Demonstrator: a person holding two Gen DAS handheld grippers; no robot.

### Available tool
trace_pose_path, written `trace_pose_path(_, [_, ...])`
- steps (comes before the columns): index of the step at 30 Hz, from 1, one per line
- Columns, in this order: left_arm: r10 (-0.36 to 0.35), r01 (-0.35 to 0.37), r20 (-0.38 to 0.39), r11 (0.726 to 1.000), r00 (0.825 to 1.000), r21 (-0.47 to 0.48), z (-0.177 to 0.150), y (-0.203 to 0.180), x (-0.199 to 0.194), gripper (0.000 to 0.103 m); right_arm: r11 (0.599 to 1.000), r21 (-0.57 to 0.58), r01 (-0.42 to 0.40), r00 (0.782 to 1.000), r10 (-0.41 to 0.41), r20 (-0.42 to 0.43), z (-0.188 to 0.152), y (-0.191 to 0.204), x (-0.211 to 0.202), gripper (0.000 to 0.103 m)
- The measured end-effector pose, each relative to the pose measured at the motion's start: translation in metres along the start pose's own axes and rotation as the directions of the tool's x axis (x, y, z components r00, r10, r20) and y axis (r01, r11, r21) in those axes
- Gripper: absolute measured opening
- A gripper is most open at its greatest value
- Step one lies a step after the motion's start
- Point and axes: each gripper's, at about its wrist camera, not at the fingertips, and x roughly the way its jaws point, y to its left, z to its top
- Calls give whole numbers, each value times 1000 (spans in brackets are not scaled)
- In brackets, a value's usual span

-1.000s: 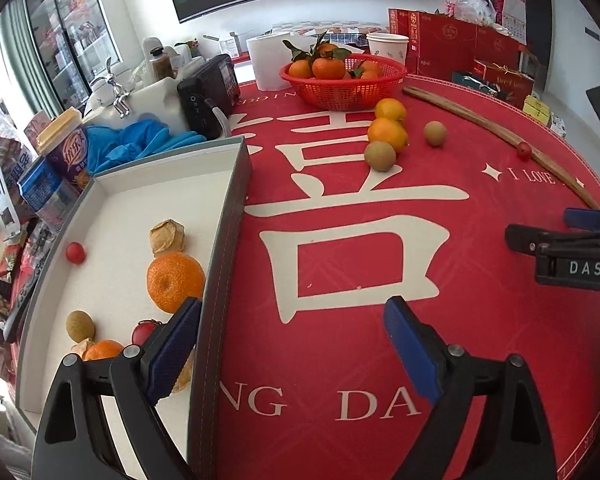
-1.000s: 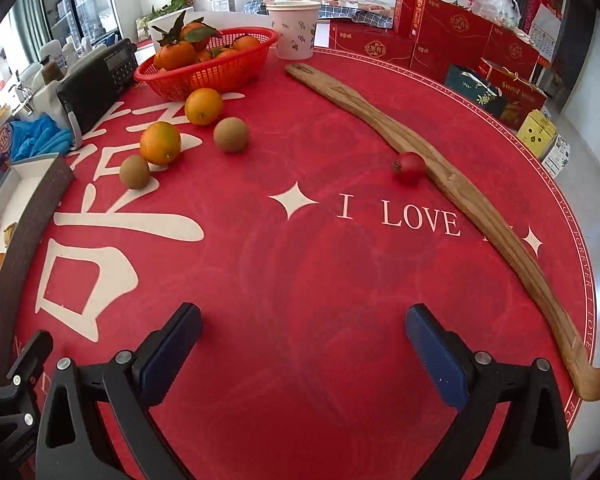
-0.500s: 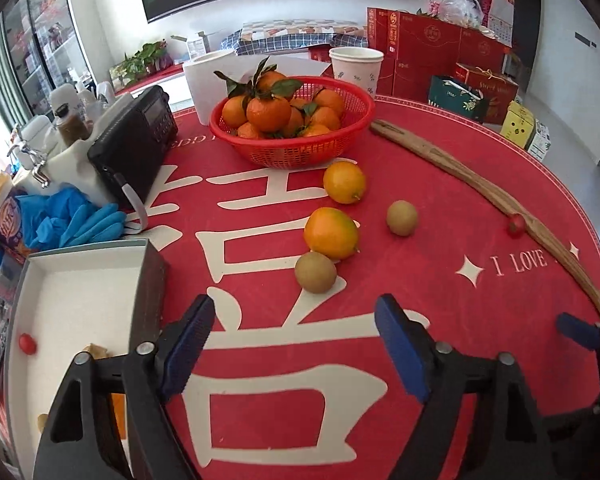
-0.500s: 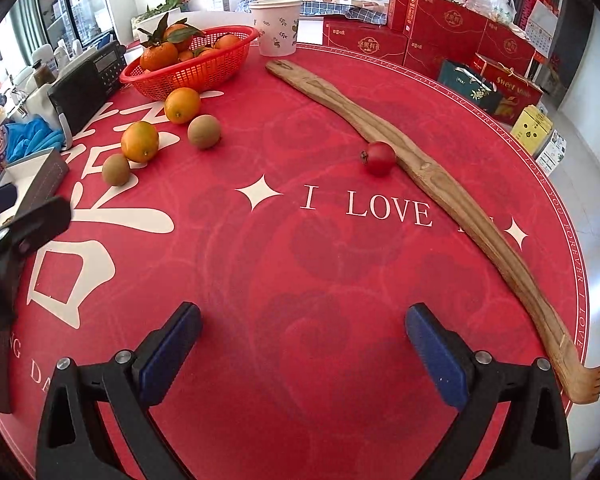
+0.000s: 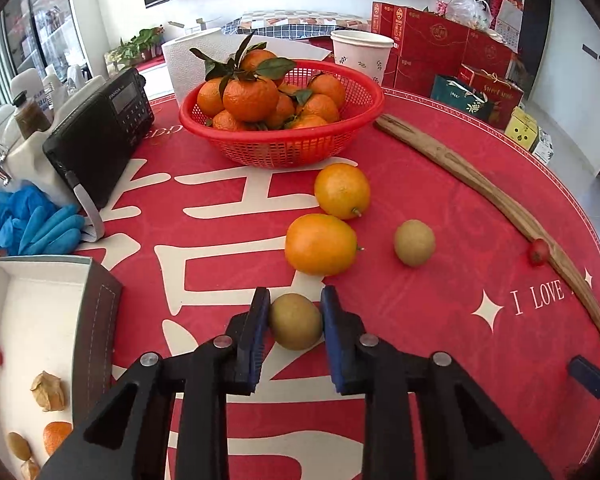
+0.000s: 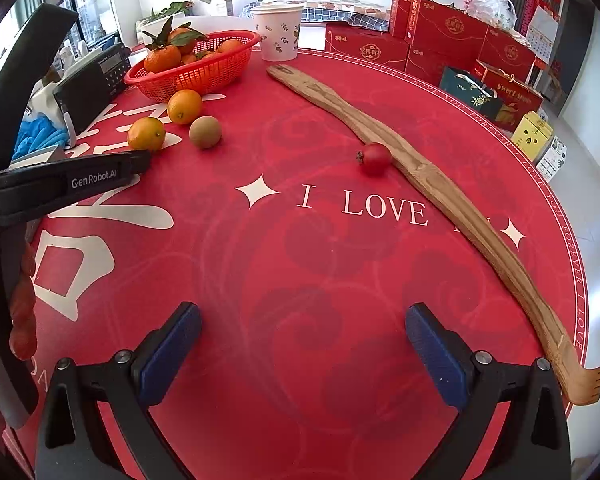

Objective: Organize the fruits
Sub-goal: 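Grasp another brown round fruit with the left tool, then grasp a loose mandarin with the right tool while the left tool holds the brown fruit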

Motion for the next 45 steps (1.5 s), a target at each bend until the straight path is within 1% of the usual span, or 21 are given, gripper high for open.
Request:
trace_pose_path(5, [30,-30,-6,1000,1000,0,-28,18,-19,28,1000,1,1,1000,-1,2,0,0,0,103])
trace_pose_path(10, [32,-32,6,999,999,0,-72,28,-49,29,1000,6,4,1000,-4,4,0,0,0,103])
trace_pose_path(14, [29,-29,23,1000,999,-4,-94,37,-63,29,1000,13,9,1000,-9,17,1,1,1,103])
trace_pose_path(17, [10,-10,27,1000,1000,-22,-100,47,-67,29,1000,18,12,1000,-13,22,2,2,2,103])
trace_pose_path(22, [24,-24,54,1000,998,2,-103,49,-69,29,1000,22,14,999,-14,33,3,2,2,103])
trace_pose_path(27, [23,-24,62,1000,998,11,-106,51,-70,29,1000,8,4,999,-4,42,2,1,3,103])
trace_pose_path(31, [28,-28,68,1000,997,12,-106,51,-69,29,1000,22,2,999,-2,38,6,2,4,103])
trace_pose_path(32, [28,-29,68,1000,997,10,-106,50,-69,29,999,28,-24,999,23,38,8,3,3,103])
trace_pose_path(34, [28,-28,68,1000,997,8,-107,50,-70,29,994,36,-108,993,106,51,17,5,0,103])
trace_pose_path(35, [28,-28,69,1000,997,8,-107,50,-70,29,992,26,-122,991,120,66,23,9,-3,103])
trace_pose_path(38, [26,-27,70,1000,997,5,-108,49,-71,29,994,-51,-93,988,98,122,48,33,-10,103])
trace_pose_path(41, [26,-27,71,1000,997,5,-108,49,-71,29,985,-129,-113,981,131,142,69,64,-8,103])
trace_pose_path(43, [26,-27,71,1000,997,5,-108,49,-71,29,977,-193,-88,979,121,166,79,87,-4,102])
trace_pose_path(44, [26,-26,71,1000,997,5,-108,49,-71,29,972,-224,-66,977,108,181,83,98,-1,100])
trace_pose_path(45, [26,-26,71,1000,997,5,-108,49,-71,29,965,-257,-45,977,96,189,87,107,4,91])
